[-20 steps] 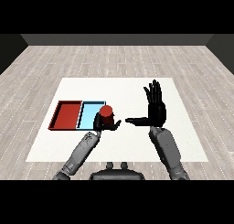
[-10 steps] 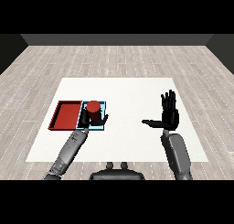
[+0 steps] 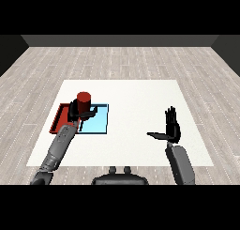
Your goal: Pick the red can and put it in the red box
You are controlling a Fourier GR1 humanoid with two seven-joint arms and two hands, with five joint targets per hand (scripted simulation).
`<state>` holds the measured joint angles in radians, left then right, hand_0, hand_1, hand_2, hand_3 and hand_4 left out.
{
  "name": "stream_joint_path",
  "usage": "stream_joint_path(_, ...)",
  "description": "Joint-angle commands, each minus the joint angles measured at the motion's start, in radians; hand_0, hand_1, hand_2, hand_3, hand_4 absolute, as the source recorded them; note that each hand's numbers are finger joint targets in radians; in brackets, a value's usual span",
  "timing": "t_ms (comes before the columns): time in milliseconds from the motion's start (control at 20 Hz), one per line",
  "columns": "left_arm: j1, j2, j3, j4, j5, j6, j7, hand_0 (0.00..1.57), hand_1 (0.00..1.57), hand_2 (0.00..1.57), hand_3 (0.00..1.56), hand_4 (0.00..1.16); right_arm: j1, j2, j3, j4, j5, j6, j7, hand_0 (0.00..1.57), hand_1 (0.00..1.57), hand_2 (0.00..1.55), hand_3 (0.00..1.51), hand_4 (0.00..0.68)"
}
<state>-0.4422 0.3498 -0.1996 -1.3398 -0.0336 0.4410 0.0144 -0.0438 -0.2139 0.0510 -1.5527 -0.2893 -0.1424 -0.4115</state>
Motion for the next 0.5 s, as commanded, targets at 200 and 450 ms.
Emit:
stream_joint_path(200, -0.064, 0.091, 0.129, 0.391, -0.019, -0.057, -0.069, 1.57, 1.57, 1.53, 1.44, 1.09, 0.043, -0.053, -0.065, 0.06, -0.038, 0.075, -0.012, 0.0, 0.0, 0.0, 0.0, 0.0)
stream_joint_path(450, -0.118, 0.135, 0.241, 0.675, 0.024, -0.114, -0.157, 1.57, 1.57, 1.57, 1.49, 1.09, -0.015, 0.0, -0.042, 0.079, 0.022, 0.014, -0.06, 0.0, 0.0, 0.0, 0.0, 0.0)
